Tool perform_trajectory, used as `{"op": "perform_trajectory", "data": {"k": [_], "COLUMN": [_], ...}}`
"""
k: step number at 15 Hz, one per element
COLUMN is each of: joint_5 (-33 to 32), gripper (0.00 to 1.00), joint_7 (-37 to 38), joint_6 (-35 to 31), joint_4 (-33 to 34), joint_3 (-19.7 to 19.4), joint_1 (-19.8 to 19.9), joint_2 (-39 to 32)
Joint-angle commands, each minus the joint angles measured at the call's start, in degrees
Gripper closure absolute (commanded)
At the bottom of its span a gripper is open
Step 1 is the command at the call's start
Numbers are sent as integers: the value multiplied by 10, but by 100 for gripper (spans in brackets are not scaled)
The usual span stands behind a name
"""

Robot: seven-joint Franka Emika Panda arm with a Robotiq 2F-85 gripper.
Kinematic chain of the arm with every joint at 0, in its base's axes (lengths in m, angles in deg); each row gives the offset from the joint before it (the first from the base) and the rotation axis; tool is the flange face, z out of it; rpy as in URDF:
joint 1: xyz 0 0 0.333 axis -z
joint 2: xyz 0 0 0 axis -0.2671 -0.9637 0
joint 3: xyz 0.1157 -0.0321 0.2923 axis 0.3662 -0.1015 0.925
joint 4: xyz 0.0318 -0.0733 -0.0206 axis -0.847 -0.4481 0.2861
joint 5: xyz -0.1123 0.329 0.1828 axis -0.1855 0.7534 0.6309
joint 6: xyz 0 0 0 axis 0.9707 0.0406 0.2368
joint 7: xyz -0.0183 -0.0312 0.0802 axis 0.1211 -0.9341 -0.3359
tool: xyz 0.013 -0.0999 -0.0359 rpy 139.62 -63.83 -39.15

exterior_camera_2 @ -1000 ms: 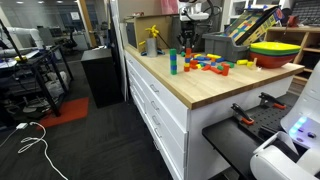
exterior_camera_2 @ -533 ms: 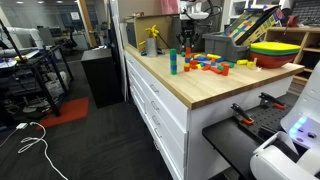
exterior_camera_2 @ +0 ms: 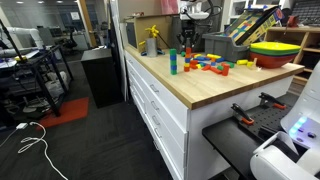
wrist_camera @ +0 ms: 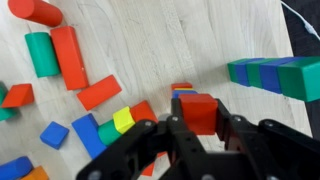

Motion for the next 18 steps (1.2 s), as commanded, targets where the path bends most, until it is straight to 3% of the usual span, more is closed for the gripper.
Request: {"op": "perform_trajectory", "data": {"k": [1,5,6,7,9,12,14,18], "joint_5": [4,2,-1,-1,-2,-4,-4,-3], "gripper": [92,92,74,42,37,12,1,0], "joint_7": [16,15,15,13,14,14,13,12], "joint_6": [0,-5,-7,-8,-11,-15,-19,-20], "joint_4": [0,1,0,-1,-2,-2,-4,-11], "joint_3": [0,0,-1,-1,-1,-1,-1,1], "joint_1": [-1,-1,-1,-1,-1,-1,-2,-3], "joint_2": [5,3,3,3,4,4,5,13]}}
